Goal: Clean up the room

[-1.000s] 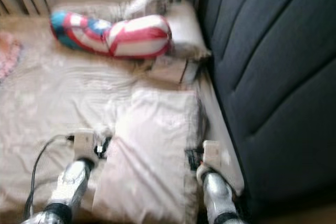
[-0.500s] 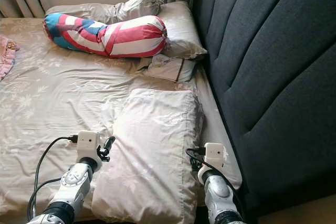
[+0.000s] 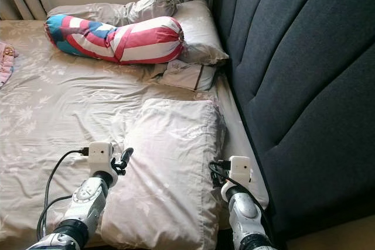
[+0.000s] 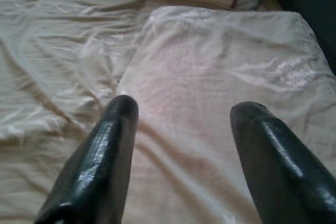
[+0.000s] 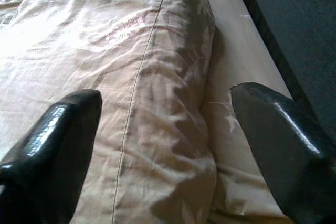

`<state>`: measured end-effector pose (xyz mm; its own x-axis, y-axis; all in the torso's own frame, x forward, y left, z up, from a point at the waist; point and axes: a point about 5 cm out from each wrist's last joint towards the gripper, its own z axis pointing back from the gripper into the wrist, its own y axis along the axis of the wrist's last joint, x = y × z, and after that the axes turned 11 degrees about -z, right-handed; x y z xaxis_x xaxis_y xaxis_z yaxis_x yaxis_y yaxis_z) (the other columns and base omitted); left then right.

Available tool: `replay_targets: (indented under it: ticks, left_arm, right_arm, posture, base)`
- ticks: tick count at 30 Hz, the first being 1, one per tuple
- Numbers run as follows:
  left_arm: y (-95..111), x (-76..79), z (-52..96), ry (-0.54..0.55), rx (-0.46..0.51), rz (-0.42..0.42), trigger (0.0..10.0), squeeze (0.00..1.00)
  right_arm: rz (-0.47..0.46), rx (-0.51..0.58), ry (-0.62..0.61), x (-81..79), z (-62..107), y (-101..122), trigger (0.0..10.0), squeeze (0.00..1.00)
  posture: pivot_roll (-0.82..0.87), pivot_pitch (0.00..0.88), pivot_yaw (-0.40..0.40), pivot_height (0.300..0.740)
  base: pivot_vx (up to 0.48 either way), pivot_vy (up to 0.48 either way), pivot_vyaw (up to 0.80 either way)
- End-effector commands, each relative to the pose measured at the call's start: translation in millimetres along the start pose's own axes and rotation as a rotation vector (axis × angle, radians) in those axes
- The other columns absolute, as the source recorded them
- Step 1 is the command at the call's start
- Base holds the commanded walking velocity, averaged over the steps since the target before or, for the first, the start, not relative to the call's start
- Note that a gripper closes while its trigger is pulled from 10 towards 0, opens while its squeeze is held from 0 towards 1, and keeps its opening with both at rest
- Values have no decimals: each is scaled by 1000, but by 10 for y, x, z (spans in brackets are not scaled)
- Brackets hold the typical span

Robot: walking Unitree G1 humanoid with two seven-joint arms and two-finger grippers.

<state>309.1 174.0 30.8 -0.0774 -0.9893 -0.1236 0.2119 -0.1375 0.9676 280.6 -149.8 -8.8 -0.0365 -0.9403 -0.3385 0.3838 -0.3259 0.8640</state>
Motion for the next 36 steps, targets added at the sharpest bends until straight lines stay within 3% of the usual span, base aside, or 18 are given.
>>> replay_targets:
  ticks: [1,17,18,19,20,21,22,33,36]
  left_arm:
    - [-57,39,10,-20,-34,12,10000,1000]
    - [-68,52,12,-26,-39,33,10000,1000]
    - [-78,40,13,-15,-49,29,10000,1000]
    - [-83,36,15,-9,-53,33,10000,1000]
    - [-85,34,15,-6,-54,34,10000,698]
    - [-86,33,15,-5,-54,33,10000,251]
    - [-86,34,15,-6,-54,37,10000,0]
    - [-86,-42,20,38,-55,32,10000,0]
    - [-86,-51,20,40,-55,32,10000,0]
  right_arm:
    - [35,-27,0,32,10,-20,10000,1000]
    - [-5,1,14,30,-6,37,10000,1000]
    - [-1,0,16,24,-6,35,10000,765]
    - [2,-2,17,21,-6,31,10000,0]
    - [2,-1,18,22,-6,31,10000,0]
    - [2,-1,18,22,-5,31,10000,0]
    - [1,0,17,24,-5,32,10000,0]
    - [12,3,-3,39,-15,53,10000,0]
    - [17,1,-6,40,-19,57,10000,0]
  posture:
    - [-157,99,-76,740]
    - [-161,91,-81,740]
    - [-161,91,-81,740]
    - [-161,86,-81,740]
    - [-161,85,-81,740]
    - [-161,85,-81,740]
    - [-160,85,-81,740]
    - [-159,93,-88,740]
    - [-161,96,-87,716]
  base:
    - [0,0,0]
    - [0,0,0]
    - [0,0,0]
    - [0,0,0]
    - [0,0,0]
    - [0,0,0]
    - [0,0,0]
    - [0,0,0]
    - [0,0,0]
